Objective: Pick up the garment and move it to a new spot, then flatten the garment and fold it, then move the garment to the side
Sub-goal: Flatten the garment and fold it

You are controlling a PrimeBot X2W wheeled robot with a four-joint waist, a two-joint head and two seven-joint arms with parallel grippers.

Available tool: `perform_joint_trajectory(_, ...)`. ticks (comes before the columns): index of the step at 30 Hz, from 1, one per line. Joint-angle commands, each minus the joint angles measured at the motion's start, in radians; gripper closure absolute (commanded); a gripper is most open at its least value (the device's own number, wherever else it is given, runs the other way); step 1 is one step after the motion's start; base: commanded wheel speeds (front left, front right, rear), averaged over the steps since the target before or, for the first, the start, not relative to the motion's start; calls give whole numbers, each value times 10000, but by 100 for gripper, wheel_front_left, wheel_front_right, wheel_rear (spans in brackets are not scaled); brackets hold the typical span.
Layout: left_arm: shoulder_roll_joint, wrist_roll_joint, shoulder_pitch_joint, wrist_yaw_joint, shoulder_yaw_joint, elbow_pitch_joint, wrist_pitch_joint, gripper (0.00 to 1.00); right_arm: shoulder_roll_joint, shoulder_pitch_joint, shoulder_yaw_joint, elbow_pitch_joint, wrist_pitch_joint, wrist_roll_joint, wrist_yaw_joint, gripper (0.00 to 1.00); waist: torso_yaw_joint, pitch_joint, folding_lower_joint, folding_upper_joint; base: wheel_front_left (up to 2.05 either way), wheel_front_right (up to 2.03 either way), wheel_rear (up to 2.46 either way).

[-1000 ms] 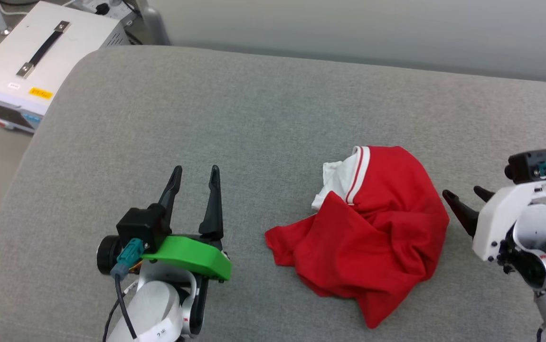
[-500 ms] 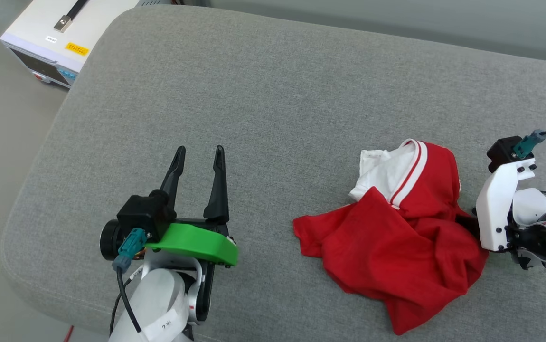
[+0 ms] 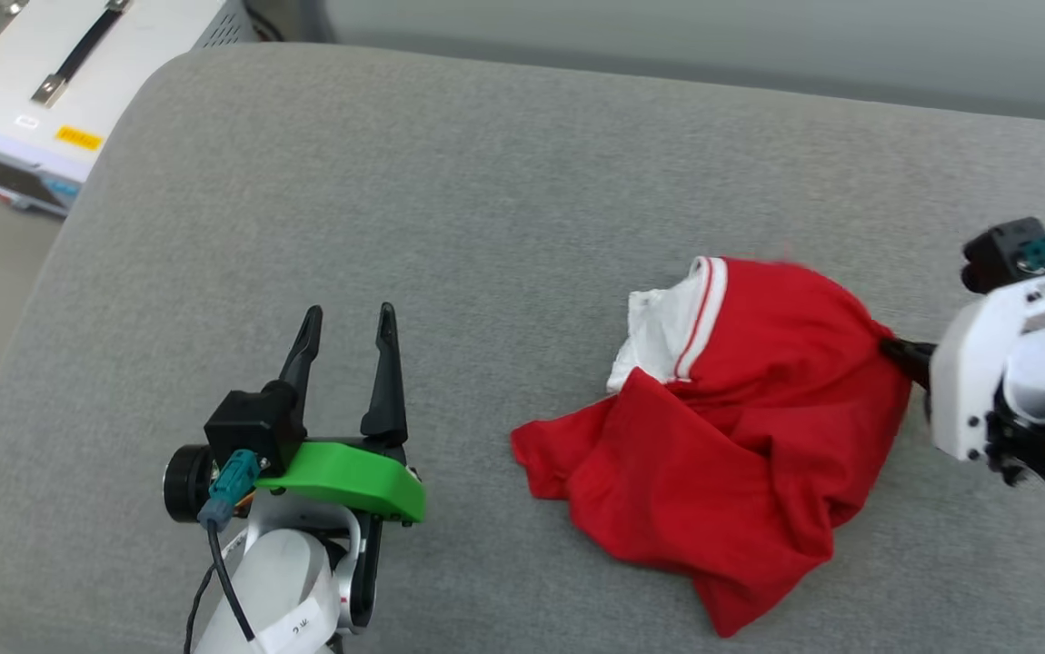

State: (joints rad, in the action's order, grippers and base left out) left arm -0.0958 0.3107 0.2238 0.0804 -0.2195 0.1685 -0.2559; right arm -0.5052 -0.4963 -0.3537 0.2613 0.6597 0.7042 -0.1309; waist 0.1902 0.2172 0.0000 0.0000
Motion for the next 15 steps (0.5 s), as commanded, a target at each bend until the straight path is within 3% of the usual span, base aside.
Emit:
perform_joint_trajectory(1, -83, -84, -117, 39, 34, 53, -58, 0, -141, 564, 347, -246, -76, -215, 2, 100, -616, -478, 0, 0, 0, 0, 0)
perform_joint_trajectory(7, -212, -17, -291, 113, 103, 96, 23, 0, 255, 3216, 2709, -1352, 101, -1123, 2, 100, -1184, -788, 0, 0, 0, 0, 0)
perform_joint_trajectory(12, -315, 75, -507, 164, 129, 55, 219, 0, 1870, 5957, 4241, -2177, 756, -1720, 2, 100, -1462, -872, 0, 0, 0, 0, 0)
perform_joint_trajectory(15, -384, 111, -629, 218, 160, 17, 321, 0, 2839, 6908, 4480, -2369, 1051, -1864, 2, 100, -1605, -901, 0, 0, 0, 0, 0)
